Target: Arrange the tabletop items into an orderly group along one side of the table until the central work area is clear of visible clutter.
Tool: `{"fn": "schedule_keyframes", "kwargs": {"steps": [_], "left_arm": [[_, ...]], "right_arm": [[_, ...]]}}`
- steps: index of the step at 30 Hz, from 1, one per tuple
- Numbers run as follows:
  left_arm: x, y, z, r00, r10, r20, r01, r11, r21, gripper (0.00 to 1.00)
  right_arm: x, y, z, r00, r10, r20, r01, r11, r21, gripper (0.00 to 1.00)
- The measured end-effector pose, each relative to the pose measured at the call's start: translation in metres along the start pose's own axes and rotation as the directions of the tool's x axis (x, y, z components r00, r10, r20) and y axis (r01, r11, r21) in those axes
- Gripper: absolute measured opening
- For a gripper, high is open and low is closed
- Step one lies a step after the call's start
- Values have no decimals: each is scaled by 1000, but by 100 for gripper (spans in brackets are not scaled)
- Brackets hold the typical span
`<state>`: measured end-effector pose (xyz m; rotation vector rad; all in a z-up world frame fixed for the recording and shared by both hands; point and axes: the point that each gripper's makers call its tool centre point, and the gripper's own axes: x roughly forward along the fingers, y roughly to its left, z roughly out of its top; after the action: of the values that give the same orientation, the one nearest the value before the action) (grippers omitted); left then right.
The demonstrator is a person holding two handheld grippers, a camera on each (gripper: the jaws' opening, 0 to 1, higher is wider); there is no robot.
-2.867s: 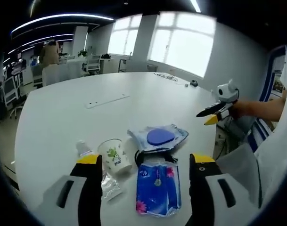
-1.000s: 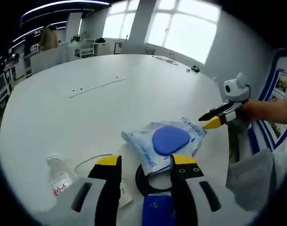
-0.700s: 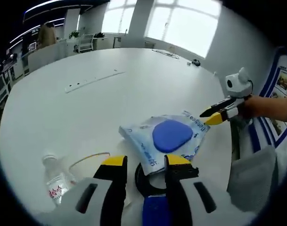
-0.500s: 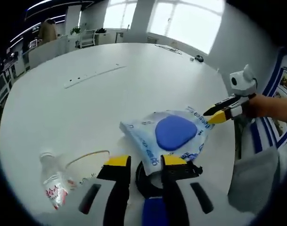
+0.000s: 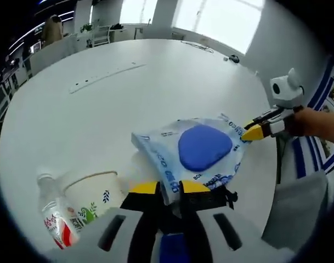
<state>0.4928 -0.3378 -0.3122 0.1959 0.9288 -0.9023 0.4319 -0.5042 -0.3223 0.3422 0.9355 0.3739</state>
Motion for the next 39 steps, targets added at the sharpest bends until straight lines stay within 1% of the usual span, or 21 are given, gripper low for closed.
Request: {"fn": "schedule_keyframes", "kwargs": {"steps": [2, 6, 11, 15, 19, 23, 25, 26, 29, 30, 32, 35, 39], "left_arm": [[1, 0, -3, 1000, 5, -13, -5, 1000, 20, 8], [3, -1, -3, 1000, 3, -16, -3, 1000, 20, 3], [2, -3, 0, 1000, 4, -8, -4, 1000, 20, 0], [-2, -5, 4, 1000, 10, 8, -11, 1000, 22, 0], [-8, -5, 11, 999, 17, 31, -16, 1000, -7, 0], [-13, -7, 23, 997, 27, 69, -25, 999, -30, 0], [-15, -9, 28, 996, 31, 81, -28, 999, -39, 0], [-16, -11, 33, 995, 34, 92, -30, 999, -39, 0], [-19, -13, 43, 992, 41, 116, -37, 999, -38, 0], [-19, -13, 44, 992, 42, 120, -37, 999, -40, 0], [-22, -13, 53, 988, 48, 145, -39, 998, -58, 0], [-22, -13, 61, 986, 55, 155, -47, 997, -57, 0], [-21, -13, 79, 980, 71, 185, -61, 996, -60, 0]], "right_arm": [[0, 0, 1, 1000, 4, 6, -4, 1000, 14, 5], [-2, -2, 4, 1000, 10, 17, -10, 999, 33, 2], [-5, 1, 9, 999, 14, 30, -14, 1000, 8, 0], [-8, 5, 17, 998, 24, 50, -24, 1000, -1, 0], [-15, 8, 32, 997, 40, 71, -37, 999, -39, 0], [-23, 7, 51, 994, 49, 102, -42, 997, -68, 0], [-25, 6, 55, 993, 51, 109, -43, 996, -74, 0], [-27, 6, 60, 992, 52, 114, -42, 995, -87, 0], [-30, 4, 67, 991, 51, 122, -38, 993, -110, 0], [-32, 3, 70, 991, 52, 125, -38, 993, -114, 0], [-35, 2, 76, 990, 54, 134, -37, 992, -122, 0], [-37, 1, 83, 989, 55, 140, -36, 990, -135, 0], [-40, -3, 99, 987, 50, 154, -25, 986, -162, 0]]}}
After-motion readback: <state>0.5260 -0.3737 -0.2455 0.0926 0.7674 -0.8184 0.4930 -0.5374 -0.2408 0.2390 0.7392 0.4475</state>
